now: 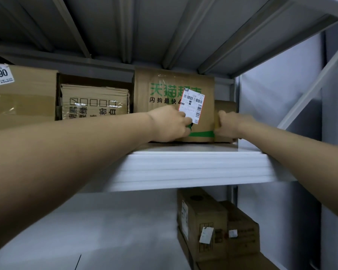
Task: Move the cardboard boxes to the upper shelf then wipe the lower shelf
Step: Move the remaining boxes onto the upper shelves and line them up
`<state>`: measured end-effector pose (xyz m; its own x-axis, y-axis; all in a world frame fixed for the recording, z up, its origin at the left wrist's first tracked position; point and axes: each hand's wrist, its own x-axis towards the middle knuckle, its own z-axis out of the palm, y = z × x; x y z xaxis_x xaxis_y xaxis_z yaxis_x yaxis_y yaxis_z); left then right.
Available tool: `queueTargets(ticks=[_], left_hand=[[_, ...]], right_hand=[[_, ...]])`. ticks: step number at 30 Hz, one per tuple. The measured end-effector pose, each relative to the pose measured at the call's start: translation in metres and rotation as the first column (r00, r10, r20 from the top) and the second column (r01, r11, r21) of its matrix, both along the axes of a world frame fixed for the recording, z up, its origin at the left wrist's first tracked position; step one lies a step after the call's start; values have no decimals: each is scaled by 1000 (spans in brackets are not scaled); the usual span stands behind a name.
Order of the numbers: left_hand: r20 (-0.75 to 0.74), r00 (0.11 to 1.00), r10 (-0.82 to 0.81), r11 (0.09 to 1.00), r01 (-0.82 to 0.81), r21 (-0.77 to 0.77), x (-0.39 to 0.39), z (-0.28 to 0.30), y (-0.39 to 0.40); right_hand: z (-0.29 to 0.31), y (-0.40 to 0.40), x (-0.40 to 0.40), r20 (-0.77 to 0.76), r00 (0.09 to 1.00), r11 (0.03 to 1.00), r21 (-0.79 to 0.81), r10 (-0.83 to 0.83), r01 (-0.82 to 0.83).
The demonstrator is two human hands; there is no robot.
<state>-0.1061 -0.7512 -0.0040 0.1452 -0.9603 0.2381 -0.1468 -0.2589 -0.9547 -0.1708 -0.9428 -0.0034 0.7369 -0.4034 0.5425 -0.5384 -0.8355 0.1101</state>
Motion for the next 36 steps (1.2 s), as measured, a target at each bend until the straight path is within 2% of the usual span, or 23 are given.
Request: queueTargets(ticks=[5,10,13,15,20,24,29,36], left_hand=[[-209,975,-80,942,5,-336,-36,-1,12],[-446,855,-264,800,-64,-597,-72,-20,24],[-469,800,-374,708,-81,-702,-87,-36,40],[-422,807,-413,659,-56,-750,-93,-48,53],[-237,852,-467,603,110,-790,-104,-88,81],[-196,823,-533,604,207,-770,-103,-125,101],[-133,835,-534,641,297,-708,-97,-176,114],[-295,857,-423,794,193,-577,-81,-242,102]], right_hand=[[-4,19,-22,142,988,997,37,68,-74],[-15,56,-49,300,931,963,104,208,-249],[-29,84,-68,381,885,941,94,269,-326],[-40,101,-80,423,867,950,42,264,-309],[-75,133,-101,588,756,949,-66,287,-309],[-122,154,-113,664,654,915,-121,364,-385],[-184,170,-120,677,642,925,-168,359,-340],[-257,162,-106,677,694,957,-58,247,-283]])
